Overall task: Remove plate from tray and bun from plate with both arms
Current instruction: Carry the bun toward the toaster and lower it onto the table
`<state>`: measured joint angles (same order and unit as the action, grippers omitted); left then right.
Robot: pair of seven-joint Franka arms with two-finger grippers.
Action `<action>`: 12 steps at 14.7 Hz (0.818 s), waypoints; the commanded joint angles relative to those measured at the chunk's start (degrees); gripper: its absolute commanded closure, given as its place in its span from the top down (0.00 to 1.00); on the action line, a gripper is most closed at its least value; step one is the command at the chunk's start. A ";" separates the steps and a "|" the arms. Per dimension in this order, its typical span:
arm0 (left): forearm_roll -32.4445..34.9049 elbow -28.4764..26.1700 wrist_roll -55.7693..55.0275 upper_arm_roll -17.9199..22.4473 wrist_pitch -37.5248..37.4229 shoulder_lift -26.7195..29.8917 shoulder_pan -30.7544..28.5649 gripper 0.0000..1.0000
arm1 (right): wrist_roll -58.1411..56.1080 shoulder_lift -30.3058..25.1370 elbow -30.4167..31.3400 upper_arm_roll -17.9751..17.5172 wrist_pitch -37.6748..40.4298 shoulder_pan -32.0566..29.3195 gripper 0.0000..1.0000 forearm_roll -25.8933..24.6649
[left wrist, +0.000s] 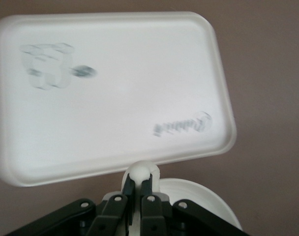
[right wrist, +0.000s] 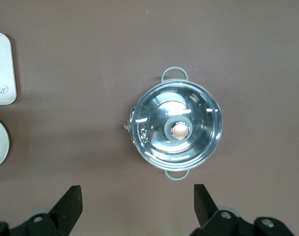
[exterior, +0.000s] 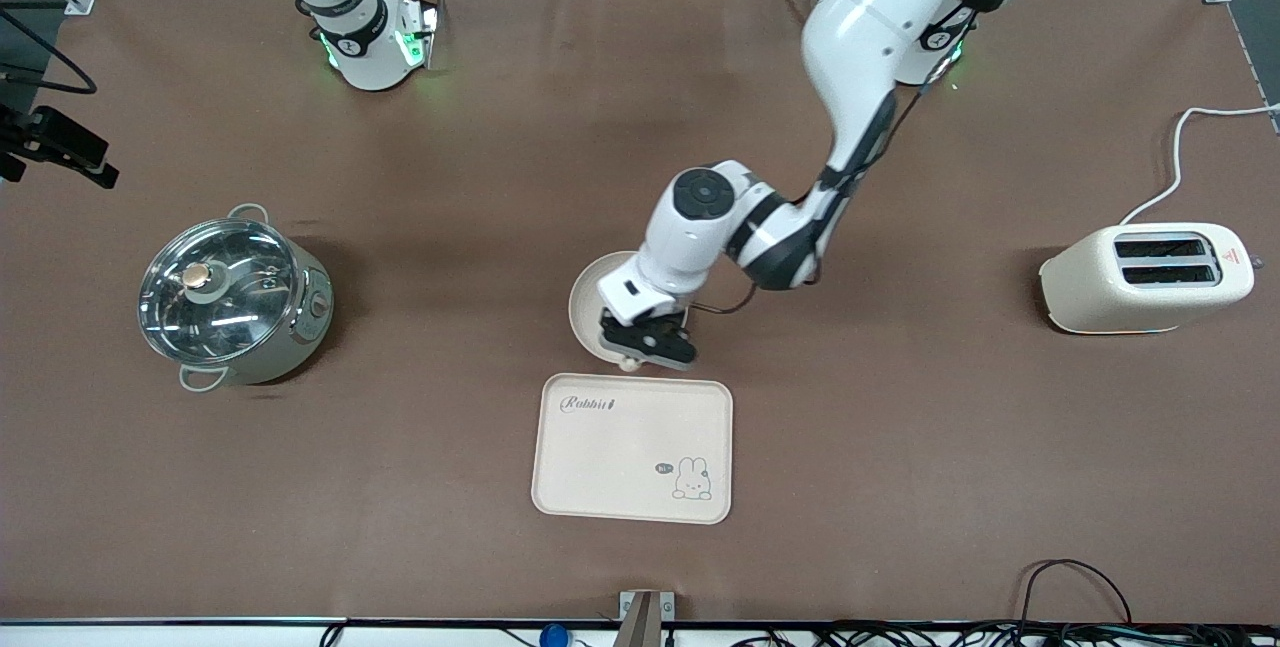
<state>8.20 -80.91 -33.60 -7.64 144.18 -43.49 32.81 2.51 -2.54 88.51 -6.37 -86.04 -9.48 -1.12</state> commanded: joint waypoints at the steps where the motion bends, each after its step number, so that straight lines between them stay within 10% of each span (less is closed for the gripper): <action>1: 1.38 -2.32 -0.41 -0.27 -6.71 4.90 -6.42 0.01 | 3.19 -0.01 -0.70 -0.66 1.66 0.43 1.00 -1.16; 12: 2.43 -5.74 -0.59 -0.27 -12.17 -0.37 -26.13 0.12 | 3.90 0.08 -1.14 -0.40 0.08 -0.01 1.00 -0.20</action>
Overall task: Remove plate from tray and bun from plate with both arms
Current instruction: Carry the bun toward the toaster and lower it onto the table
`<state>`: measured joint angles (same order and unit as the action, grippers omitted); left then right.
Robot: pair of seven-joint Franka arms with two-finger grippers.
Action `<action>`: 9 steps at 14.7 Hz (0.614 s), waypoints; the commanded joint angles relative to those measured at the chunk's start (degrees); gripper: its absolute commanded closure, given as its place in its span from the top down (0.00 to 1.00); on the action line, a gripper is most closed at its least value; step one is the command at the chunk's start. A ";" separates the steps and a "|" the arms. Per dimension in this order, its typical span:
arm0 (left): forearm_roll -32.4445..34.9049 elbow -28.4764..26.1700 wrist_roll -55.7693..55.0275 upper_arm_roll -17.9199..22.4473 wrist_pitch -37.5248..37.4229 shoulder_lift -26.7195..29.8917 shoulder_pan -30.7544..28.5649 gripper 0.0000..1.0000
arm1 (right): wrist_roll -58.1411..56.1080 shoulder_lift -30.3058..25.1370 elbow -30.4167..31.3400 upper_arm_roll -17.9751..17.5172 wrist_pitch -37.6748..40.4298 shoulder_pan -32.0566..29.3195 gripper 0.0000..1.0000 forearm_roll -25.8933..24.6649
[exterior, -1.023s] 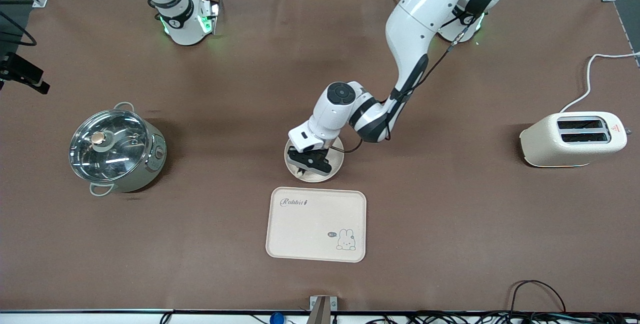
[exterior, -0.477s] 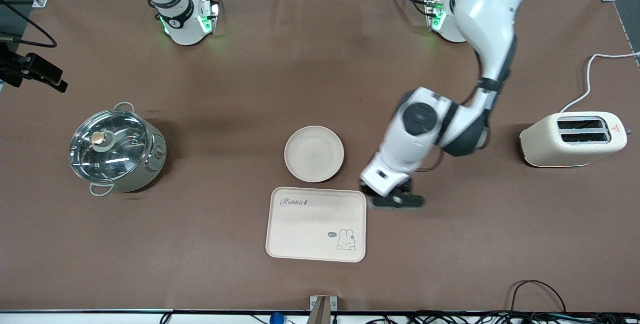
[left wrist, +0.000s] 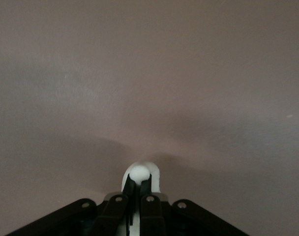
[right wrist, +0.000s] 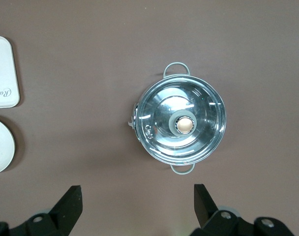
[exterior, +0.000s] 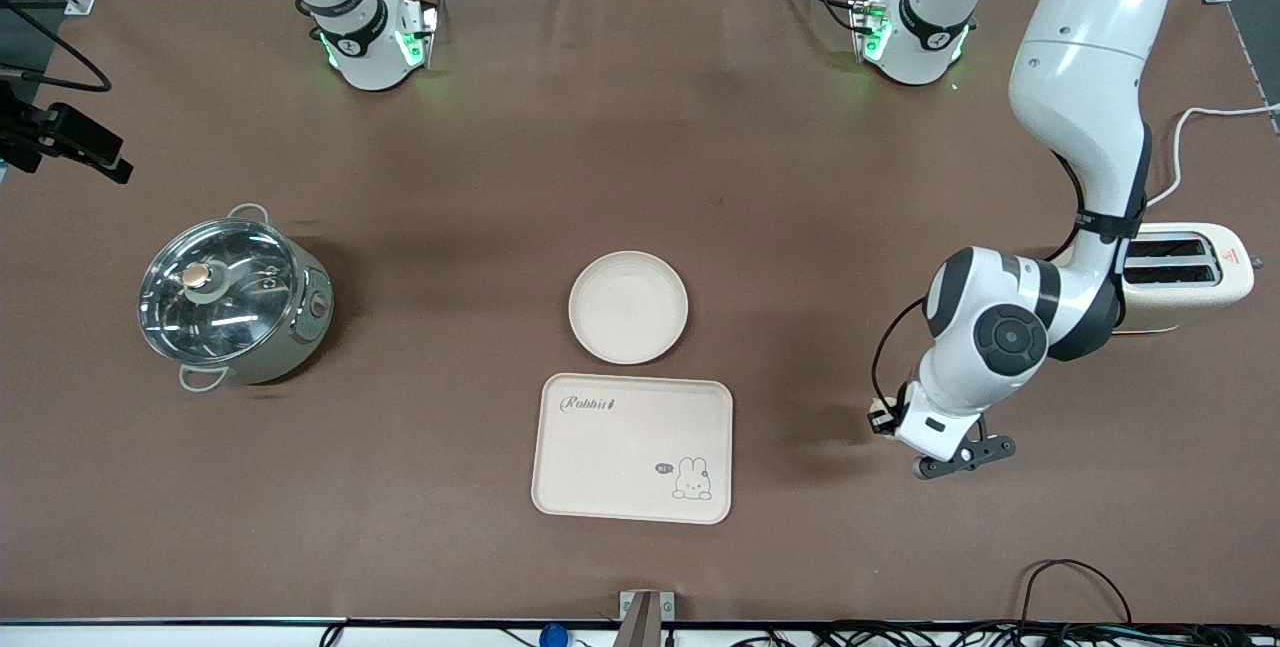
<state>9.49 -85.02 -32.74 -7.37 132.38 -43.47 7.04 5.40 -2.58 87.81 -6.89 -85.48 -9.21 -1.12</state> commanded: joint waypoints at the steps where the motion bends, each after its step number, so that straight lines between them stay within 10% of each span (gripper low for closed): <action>1: 1.23 -2.60 -1.36 -0.54 -0.37 -0.38 -0.79 0.22 | 0.85 0.12 -0.45 0.30 -0.73 -0.55 1.00 -0.28; 4: 1.49 -4.19 -0.58 -0.54 -0.89 0.23 -0.88 1.00 | 0.32 0.12 -1.76 0.65 -0.12 -0.73 1.00 -0.20; 9: 1.67 -3.66 0.66 -0.54 -7.83 10.30 -1.93 1.00 | 0.14 0.12 -1.76 1.44 0.23 -2.04 1.00 0.06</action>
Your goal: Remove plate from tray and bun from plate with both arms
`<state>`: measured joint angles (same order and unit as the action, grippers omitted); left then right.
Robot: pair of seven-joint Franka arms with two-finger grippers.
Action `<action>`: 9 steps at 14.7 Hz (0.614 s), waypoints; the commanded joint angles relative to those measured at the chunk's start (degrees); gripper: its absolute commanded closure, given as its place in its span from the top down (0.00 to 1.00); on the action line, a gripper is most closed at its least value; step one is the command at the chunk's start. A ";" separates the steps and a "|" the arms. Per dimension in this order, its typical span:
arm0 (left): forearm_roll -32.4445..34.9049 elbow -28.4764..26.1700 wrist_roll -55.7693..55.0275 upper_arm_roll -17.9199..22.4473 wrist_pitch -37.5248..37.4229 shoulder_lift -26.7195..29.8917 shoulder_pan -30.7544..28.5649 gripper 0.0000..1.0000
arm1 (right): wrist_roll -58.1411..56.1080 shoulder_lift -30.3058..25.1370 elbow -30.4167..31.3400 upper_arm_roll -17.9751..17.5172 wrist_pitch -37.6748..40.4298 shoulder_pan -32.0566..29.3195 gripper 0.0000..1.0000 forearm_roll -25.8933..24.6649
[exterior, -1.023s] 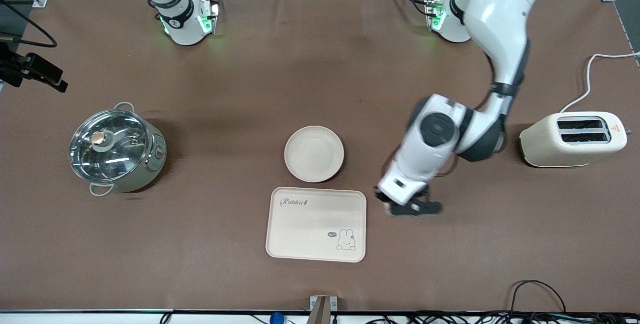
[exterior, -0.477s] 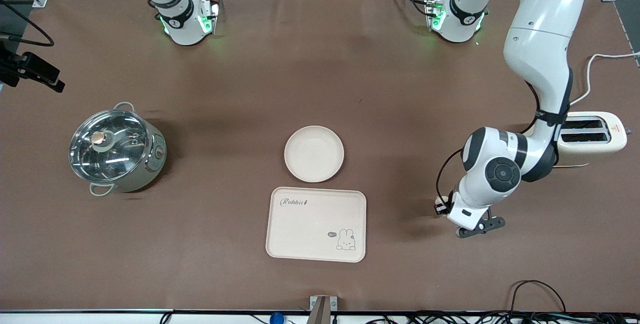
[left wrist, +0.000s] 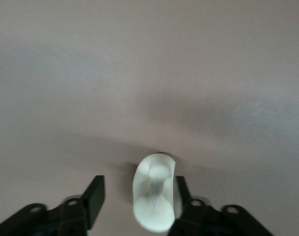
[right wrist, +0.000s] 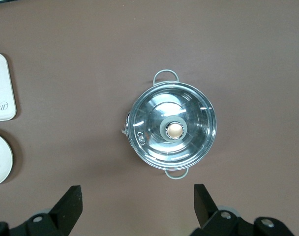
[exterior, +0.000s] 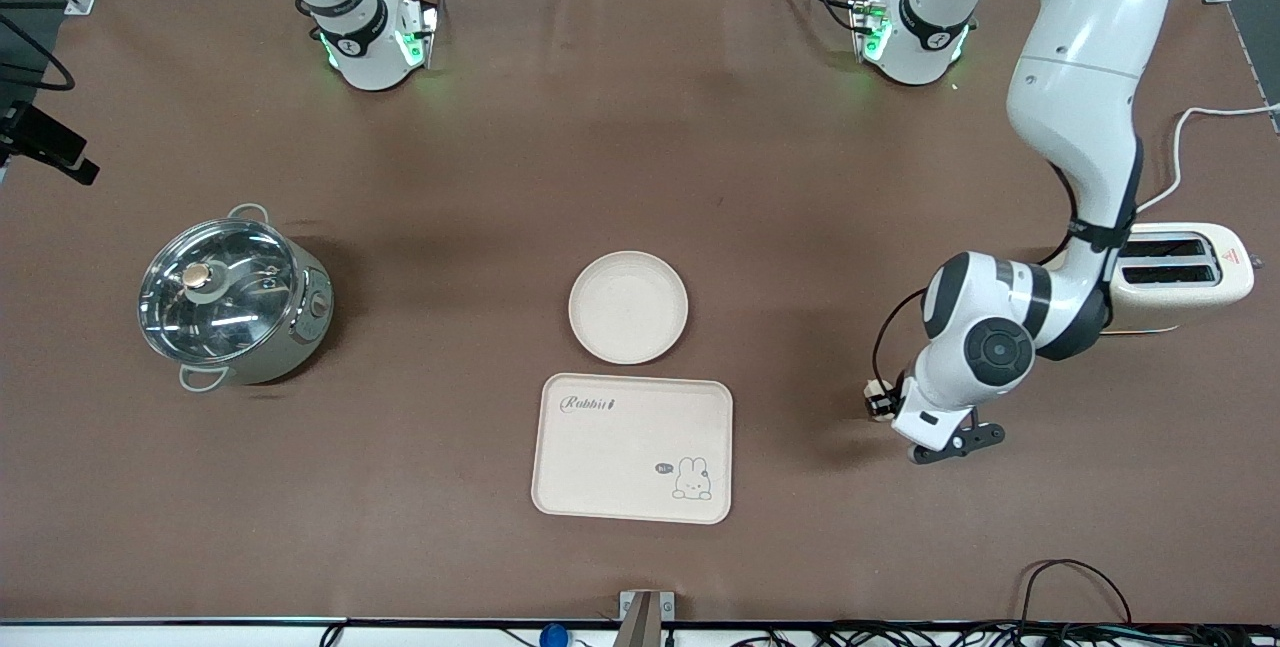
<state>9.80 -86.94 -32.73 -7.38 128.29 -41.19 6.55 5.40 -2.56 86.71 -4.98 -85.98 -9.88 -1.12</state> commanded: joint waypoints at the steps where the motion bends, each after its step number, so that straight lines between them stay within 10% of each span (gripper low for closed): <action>1: 1.45 -1.74 1.26 -0.70 -3.75 10.58 -2.85 1.00 | -0.04 0.10 -0.66 -0.47 0.72 -2.15 1.00 0.76; 9: -0.65 1.68 18.38 -1.23 -23.21 30.88 -8.66 1.00 | -4.08 0.10 -1.18 -1.00 1.34 -1.54 1.00 1.64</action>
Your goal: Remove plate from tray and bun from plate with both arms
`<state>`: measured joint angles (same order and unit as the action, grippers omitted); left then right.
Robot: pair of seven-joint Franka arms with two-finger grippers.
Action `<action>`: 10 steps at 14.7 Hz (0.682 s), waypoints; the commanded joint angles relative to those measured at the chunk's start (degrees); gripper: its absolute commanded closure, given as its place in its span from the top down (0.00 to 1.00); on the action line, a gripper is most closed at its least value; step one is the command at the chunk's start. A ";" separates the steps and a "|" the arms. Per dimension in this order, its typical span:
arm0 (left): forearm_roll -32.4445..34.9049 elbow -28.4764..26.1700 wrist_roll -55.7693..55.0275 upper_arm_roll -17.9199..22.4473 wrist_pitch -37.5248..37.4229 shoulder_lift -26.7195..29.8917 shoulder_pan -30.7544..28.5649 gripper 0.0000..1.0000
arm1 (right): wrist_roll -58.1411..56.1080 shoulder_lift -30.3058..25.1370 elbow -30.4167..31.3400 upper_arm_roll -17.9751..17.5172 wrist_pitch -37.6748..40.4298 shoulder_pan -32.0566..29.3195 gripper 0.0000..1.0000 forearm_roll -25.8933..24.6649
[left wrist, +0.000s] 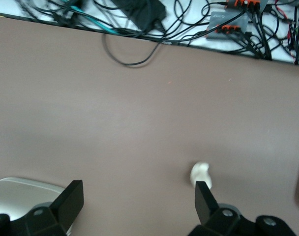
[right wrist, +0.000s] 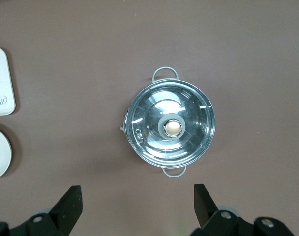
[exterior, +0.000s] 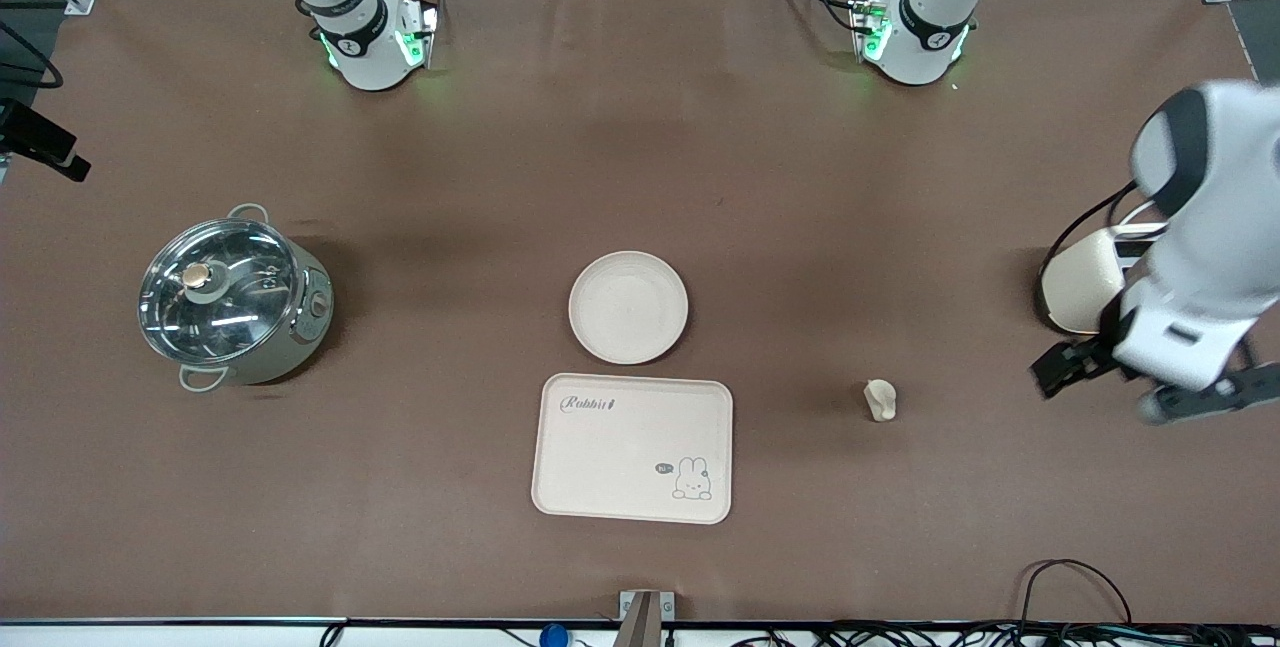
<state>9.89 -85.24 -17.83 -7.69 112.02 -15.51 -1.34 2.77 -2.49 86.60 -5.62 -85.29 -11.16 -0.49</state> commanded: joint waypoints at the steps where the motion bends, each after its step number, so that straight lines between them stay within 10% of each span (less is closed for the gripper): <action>1: -3.19 0.24 4.90 -0.49 -11.43 7.41 -1.12 1.00 | -1.53 0.11 -1.16 -0.36 0.74 -0.35 1.00 1.19; 10: -9.89 -5.97 13.86 2.32 -24.31 20.51 1.24 1.00 | -1.36 0.20 -1.25 0.08 0.03 -0.97 1.00 2.86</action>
<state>1.84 -85.93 -6.67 -7.77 88.50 -0.02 -2.18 2.01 -2.49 86.08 -5.38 -85.39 -11.31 1.30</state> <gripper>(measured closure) 0.000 0.000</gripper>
